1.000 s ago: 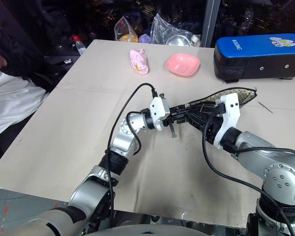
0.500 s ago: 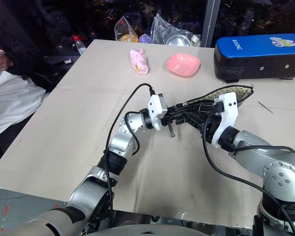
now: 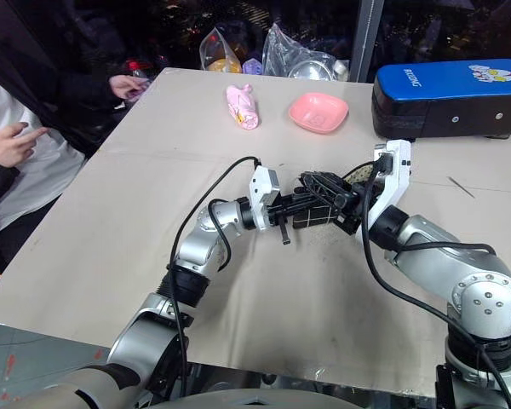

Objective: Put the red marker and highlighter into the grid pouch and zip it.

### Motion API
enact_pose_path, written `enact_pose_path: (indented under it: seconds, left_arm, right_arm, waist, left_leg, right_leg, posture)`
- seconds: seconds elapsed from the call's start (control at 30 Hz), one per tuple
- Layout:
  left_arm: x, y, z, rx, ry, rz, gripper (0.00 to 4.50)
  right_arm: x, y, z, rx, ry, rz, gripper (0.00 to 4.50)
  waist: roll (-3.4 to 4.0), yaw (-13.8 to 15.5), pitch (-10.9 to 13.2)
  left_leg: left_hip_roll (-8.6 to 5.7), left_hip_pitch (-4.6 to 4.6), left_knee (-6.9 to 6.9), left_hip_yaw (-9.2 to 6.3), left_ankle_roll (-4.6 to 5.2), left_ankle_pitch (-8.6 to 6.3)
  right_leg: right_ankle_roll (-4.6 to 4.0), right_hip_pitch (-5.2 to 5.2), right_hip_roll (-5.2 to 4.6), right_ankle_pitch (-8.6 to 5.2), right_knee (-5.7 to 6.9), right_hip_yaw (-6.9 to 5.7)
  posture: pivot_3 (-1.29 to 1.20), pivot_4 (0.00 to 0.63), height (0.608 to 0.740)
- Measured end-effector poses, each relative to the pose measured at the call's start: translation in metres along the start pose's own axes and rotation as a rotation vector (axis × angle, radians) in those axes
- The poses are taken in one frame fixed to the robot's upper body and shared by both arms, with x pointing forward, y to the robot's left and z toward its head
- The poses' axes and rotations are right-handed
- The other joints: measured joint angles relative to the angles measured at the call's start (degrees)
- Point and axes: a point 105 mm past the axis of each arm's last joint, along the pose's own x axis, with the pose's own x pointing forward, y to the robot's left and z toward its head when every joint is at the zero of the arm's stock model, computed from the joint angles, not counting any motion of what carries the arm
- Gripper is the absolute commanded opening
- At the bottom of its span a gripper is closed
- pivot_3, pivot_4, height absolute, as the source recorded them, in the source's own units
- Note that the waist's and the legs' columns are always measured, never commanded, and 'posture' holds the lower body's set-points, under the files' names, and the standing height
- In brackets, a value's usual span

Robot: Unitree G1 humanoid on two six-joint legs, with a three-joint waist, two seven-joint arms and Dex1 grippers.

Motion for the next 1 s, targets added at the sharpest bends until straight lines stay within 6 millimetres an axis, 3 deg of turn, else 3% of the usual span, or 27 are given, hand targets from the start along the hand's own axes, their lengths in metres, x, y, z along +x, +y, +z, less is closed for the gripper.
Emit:
enact_pose_path:
  seconds: [0.23,0.57,0.97,1.0]
  left_arm:
    - [0.000,0.000,0.000,0.023,0.007,0.000,0.00]
    - [0.000,0.000,0.001,0.068,0.014,-0.001,0.00]
    - [0.001,0.000,0.001,0.082,0.013,0.006,0.00]
    - [0.001,0.000,0.001,0.082,0.012,0.005,0.00]
  right_arm:
    - [-0.004,-0.009,-0.011,-0.038,0.068,-0.048,0.85]
    - [-0.018,-0.037,-0.015,-0.118,0.110,-0.177,0.85]
    - [-0.026,-0.033,-0.018,-0.155,0.127,-0.147,0.85]
    - [-0.027,-0.032,-0.020,-0.201,0.159,-0.146,1.10]
  waist:
    - [0.00,0.02,0.00]
    - [-0.01,0.06,0.01]
    - [-0.02,0.07,0.01]
    - [-0.03,0.09,0.01]
  left_leg:
    - [0.00,-0.01,0.00,0.00,0.00,0.00]
    - [0.00,-0.03,-0.01,0.00,0.00,0.00]
    - [0.00,-0.04,-0.01,-0.01,0.01,0.00]
    - [0.00,-0.05,-0.01,-0.01,0.01,0.00]
  right_leg:
    - [0.00,0.00,-0.01,0.00,-0.02,0.02]
    - [0.01,0.00,-0.02,-0.01,-0.04,0.01]
    - [0.01,0.00,-0.02,-0.01,-0.05,0.01]
    - [0.01,0.01,-0.02,-0.01,-0.08,-0.03]
  posture:
    - [0.00,0.150,0.740]
    - [0.00,0.150,0.740]
    - [0.00,0.150,0.740]
    - [0.00,0.150,0.740]
